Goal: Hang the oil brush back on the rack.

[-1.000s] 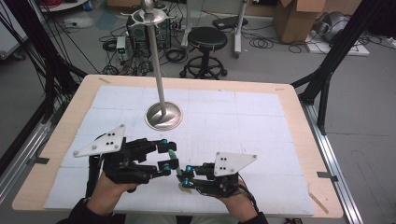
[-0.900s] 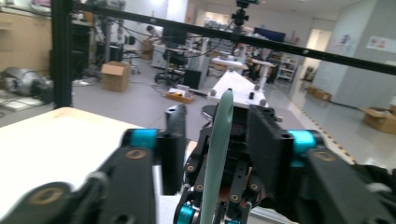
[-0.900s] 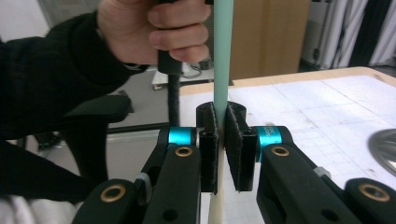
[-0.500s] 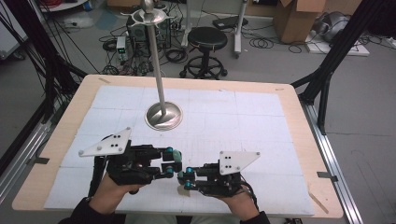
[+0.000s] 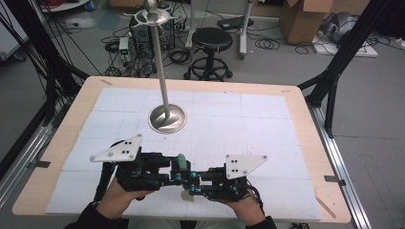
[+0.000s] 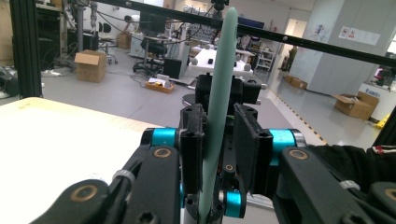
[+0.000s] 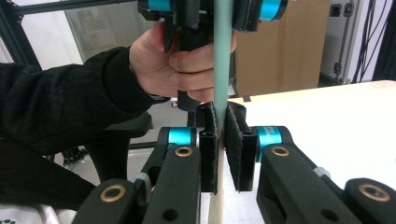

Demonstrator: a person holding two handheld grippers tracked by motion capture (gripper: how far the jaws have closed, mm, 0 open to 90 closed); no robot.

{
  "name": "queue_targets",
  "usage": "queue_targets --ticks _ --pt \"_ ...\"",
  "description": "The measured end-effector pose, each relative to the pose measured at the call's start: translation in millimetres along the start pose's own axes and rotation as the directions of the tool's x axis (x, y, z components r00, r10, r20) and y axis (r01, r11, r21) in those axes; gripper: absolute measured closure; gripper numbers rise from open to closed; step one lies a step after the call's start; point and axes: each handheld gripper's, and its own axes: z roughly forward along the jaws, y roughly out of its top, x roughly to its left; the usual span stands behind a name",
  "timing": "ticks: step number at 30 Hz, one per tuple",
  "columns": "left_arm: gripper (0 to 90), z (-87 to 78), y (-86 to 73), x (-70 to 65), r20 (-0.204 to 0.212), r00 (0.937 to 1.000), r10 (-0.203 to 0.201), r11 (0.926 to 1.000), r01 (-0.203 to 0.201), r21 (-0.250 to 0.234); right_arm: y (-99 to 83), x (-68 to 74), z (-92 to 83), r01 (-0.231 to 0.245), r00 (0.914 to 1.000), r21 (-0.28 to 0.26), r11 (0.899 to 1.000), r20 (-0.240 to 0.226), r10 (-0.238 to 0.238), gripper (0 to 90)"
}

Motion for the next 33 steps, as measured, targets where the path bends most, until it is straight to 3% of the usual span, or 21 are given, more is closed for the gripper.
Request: queue_targets --ticks 11,14,18,21,25,30,33 --pt "82.2 -1.3 0.3 2.1 -0.023 0.9992 0.032 0.9995 -0.032 -0.002 0.0 -0.4 0.1 0.003 1.0000 -0.002 1.000 -0.005 -0.003 82.5" --pt "82.4 -3.6 2.0 3.7 -0.039 0.9987 0.034 0.9991 -0.035 -0.023 0.5 -2.0 -1.2 -0.002 0.9998 -0.010 1.000 0.021 0.002 63.8" --pt "82.5 -10.3 7.7 8.8 -0.083 0.9957 0.040 0.9989 -0.042 -0.022 1.6 -2.6 -8.6 0.001 0.9927 -0.030 1.000 0.120 0.003 42.2" --pt "82.5 -17.1 16.4 16.3 -0.136 0.9902 0.033 0.9988 -0.038 -0.032 1.7 -4.6 -19.8 0.011 0.9760 -0.018 1.000 0.217 -0.007 33.3" --pt "82.5 -25.4 31.5 30.3 -0.216 0.9760 0.032 0.9984 -0.041 -0.040 0.7 -4.6 -41.9 0.018 0.9420 0.009 1.000 0.335 -0.020 27.9" --pt "82.7 -30.6 50.0 51.5 -0.291 0.9560 0.040 0.9990 -0.045 -0.009 -3.6 -7.0 -73.0 0.020 0.8864 0.045 0.999 0.461 -0.038 23.6" --pt "82.7 -30.4 62.3 63.1 -0.320 0.9469 0.035 0.9989 -0.044 -0.019 -7.8 -6.7 -88.7 0.015 0.8565 0.052 0.999 0.515 -0.039 21.9"
